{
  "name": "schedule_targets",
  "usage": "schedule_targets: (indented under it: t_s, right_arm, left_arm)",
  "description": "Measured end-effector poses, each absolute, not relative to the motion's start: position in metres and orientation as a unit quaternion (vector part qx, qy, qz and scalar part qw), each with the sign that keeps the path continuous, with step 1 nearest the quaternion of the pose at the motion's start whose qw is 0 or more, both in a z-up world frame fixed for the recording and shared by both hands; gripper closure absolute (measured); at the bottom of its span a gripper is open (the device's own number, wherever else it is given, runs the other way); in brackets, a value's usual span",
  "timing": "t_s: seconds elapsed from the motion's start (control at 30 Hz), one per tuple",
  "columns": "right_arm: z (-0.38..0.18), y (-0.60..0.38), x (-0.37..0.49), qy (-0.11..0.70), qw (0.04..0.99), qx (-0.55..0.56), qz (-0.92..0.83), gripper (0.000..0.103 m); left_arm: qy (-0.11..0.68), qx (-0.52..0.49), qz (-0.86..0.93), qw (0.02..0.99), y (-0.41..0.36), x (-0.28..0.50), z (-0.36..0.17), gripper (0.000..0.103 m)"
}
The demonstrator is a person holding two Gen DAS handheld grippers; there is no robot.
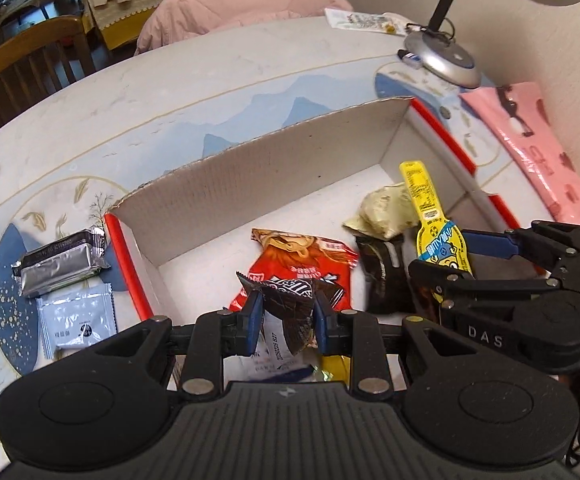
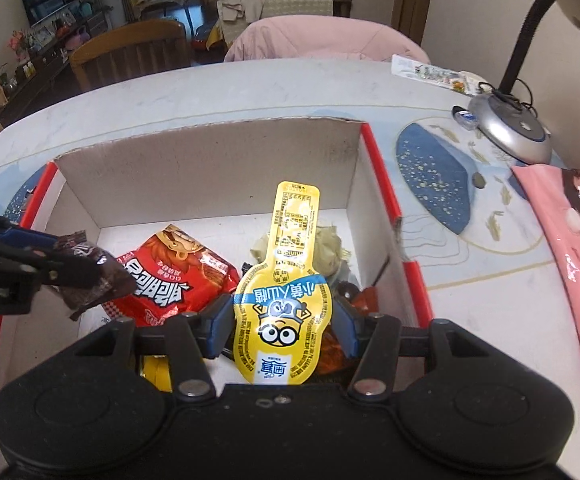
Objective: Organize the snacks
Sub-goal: 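Open both tools to drop the chocolate and minion pouch into the box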
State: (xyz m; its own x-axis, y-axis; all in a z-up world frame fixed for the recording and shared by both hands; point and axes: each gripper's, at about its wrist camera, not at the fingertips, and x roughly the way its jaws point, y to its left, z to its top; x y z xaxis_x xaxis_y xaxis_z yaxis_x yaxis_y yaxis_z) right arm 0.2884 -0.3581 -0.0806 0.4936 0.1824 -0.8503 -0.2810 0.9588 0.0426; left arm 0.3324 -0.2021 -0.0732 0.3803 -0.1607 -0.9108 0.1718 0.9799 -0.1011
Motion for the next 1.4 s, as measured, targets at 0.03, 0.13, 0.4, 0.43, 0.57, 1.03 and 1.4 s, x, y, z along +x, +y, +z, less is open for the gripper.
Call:
schedule_targets:
  t_s: [0.03, 0.13, 0.4, 0.43, 0.57, 1.03, 1.4]
  right_arm:
    - [-0.082, -0.357, 0.291, 0.488, 0.861, -0.053, 0.136, 0.051]
    - [-0.086, -0.353, 0.295, 0.495, 0.856, -0.06, 0.135, 0.051]
    - [-0.087, -0.351, 0.295, 0.501, 0.853, -0.065, 0.134, 0.051]
    - [-0.086, -0.351, 0.294, 0.501, 0.853, -0.064, 0.133, 0.051]
    - [-0.081, -0.352, 0.289, 0.496, 0.856, -0.064, 0.131, 0.05]
    - [-0.033, -0.354, 0.24, 0.444, 0.885, -0.033, 0.134, 0.024]
    - [0.008, -0.332, 0.192, 0.4, 0.906, 0.002, 0.139, 0.019]
  left_arm:
    - [0.552, 0.006, -0.098, 0.828, -0.202, 0.335, -0.076, 0.077]
    - [0.567, 0.001, -0.099, 0.818, -0.203, 0.341, -0.084, 0.077]
    - [0.588, -0.003, -0.101, 0.802, -0.206, 0.347, -0.094, 0.077]
    - [0.587, -0.004, -0.102, 0.803, -0.206, 0.346, -0.093, 0.077]
    - [0.585, -0.015, -0.108, 0.803, -0.206, 0.343, -0.091, 0.077]
    - [0.555, -0.051, -0.142, 0.818, -0.187, 0.305, -0.061, 0.075]
    - [0.489, -0.074, -0.166, 0.853, -0.143, 0.255, -0.019, 0.046]
